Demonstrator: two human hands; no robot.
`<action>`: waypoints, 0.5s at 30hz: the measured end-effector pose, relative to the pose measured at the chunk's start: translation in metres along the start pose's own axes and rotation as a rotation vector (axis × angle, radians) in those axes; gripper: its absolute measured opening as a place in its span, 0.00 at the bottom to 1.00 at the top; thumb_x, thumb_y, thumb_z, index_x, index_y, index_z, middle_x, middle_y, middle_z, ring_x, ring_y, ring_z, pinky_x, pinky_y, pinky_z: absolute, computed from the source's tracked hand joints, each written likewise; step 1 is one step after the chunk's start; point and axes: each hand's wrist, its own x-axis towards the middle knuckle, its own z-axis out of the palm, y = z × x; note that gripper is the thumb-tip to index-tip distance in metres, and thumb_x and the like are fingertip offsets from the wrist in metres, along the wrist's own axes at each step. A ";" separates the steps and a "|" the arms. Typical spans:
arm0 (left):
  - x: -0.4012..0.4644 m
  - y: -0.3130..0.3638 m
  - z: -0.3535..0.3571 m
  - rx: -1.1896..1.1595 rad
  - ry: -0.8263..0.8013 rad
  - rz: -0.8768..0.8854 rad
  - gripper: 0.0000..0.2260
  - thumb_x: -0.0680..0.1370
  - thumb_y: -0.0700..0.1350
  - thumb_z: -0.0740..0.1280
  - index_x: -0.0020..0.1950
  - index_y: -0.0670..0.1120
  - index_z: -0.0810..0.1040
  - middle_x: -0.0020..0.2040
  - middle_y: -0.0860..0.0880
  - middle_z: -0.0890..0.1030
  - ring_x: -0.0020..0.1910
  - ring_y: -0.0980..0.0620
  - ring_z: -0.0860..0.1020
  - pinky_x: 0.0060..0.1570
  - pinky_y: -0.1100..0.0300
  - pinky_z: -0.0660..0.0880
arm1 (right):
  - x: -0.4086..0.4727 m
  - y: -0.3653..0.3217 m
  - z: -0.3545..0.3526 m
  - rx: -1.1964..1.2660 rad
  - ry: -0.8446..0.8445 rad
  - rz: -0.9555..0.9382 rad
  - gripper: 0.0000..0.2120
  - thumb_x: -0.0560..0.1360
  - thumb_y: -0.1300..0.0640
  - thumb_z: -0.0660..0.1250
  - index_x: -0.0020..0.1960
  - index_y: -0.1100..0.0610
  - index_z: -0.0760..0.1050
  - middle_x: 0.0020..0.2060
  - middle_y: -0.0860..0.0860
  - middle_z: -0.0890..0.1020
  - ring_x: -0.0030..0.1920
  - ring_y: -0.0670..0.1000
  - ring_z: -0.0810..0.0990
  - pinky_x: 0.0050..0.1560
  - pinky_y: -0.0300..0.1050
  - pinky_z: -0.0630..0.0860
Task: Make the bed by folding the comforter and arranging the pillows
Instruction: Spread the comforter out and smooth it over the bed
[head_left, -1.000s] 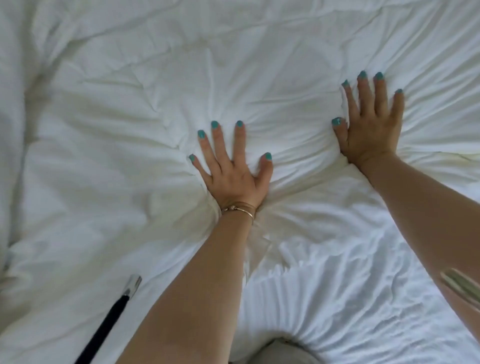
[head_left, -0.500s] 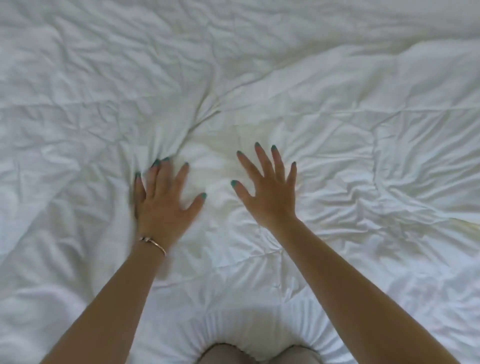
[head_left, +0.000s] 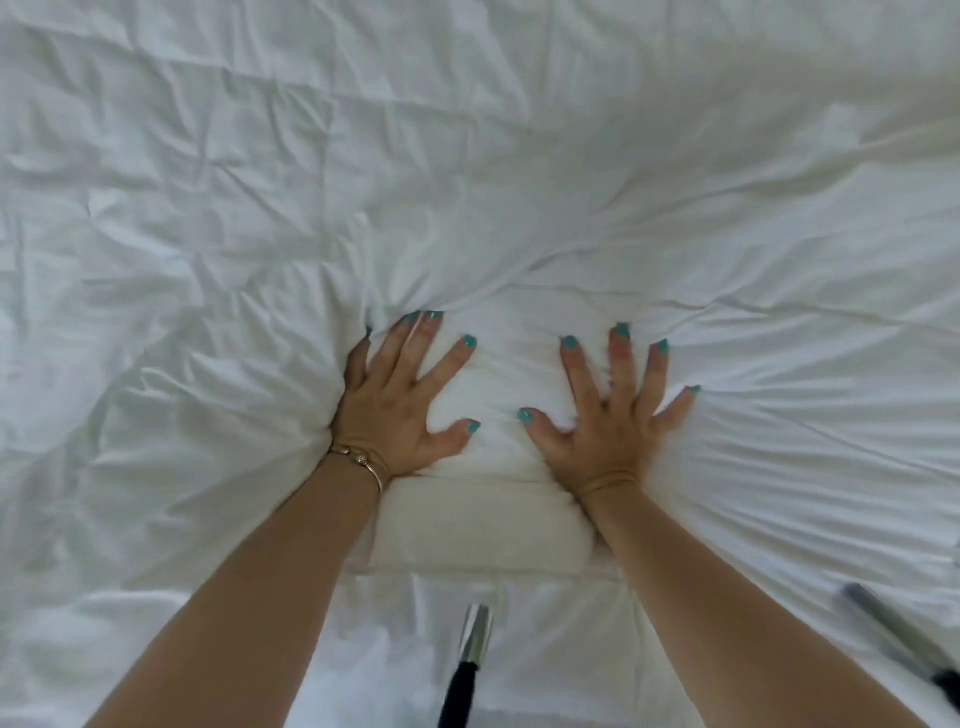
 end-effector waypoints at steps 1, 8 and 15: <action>0.001 0.000 0.001 0.001 0.010 0.002 0.32 0.72 0.67 0.58 0.73 0.53 0.64 0.73 0.45 0.63 0.71 0.46 0.63 0.73 0.52 0.46 | 0.001 0.001 0.002 0.002 0.008 -0.008 0.37 0.71 0.24 0.47 0.77 0.36 0.49 0.76 0.50 0.56 0.76 0.62 0.51 0.69 0.72 0.40; 0.001 -0.003 0.004 -0.082 0.010 0.000 0.31 0.73 0.65 0.58 0.72 0.53 0.66 0.72 0.46 0.64 0.70 0.47 0.65 0.74 0.56 0.46 | 0.006 -0.005 0.000 -0.041 -0.097 0.017 0.38 0.71 0.24 0.45 0.76 0.39 0.55 0.75 0.52 0.56 0.74 0.63 0.52 0.64 0.78 0.47; 0.007 -0.001 -0.026 -0.219 -0.198 -0.014 0.31 0.74 0.61 0.59 0.73 0.47 0.69 0.74 0.41 0.67 0.73 0.45 0.62 0.75 0.58 0.40 | -0.006 -0.046 -0.052 -0.168 -0.152 0.188 0.32 0.77 0.30 0.48 0.78 0.38 0.50 0.79 0.48 0.54 0.78 0.60 0.50 0.72 0.67 0.46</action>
